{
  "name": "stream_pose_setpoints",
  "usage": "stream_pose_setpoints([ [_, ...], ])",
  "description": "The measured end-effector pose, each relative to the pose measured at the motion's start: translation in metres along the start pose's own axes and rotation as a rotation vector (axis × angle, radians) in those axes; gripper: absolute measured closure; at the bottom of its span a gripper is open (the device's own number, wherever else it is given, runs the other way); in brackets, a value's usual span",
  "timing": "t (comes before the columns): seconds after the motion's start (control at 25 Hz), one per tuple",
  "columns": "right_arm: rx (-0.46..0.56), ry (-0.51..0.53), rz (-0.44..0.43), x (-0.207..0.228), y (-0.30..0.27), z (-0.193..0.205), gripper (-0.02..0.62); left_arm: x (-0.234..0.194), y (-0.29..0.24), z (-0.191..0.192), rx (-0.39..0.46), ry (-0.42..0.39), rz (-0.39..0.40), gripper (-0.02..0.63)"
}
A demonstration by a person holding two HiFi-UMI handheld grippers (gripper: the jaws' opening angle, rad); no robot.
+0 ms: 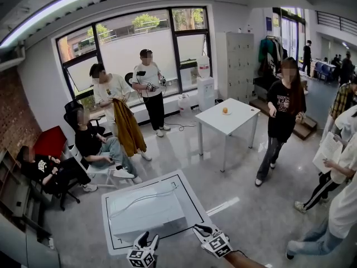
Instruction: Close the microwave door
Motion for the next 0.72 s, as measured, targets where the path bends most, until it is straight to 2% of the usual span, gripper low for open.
stream_pose_setpoints([
  [0.72,-0.007,0.019,-0.012,0.001,-0.005,0.001,0.558,-0.001,-0.003,0.008,-0.017,0.016,-0.003,0.396],
])
Point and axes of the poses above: the fingertips, and each gripper's own axes: y backward along the fingers, x to its right, z out of its underside, the point moved 5 cm from there along y, backward along the fingers, and after that the axes turned 6 degrees about x, right-handed, at the moved point
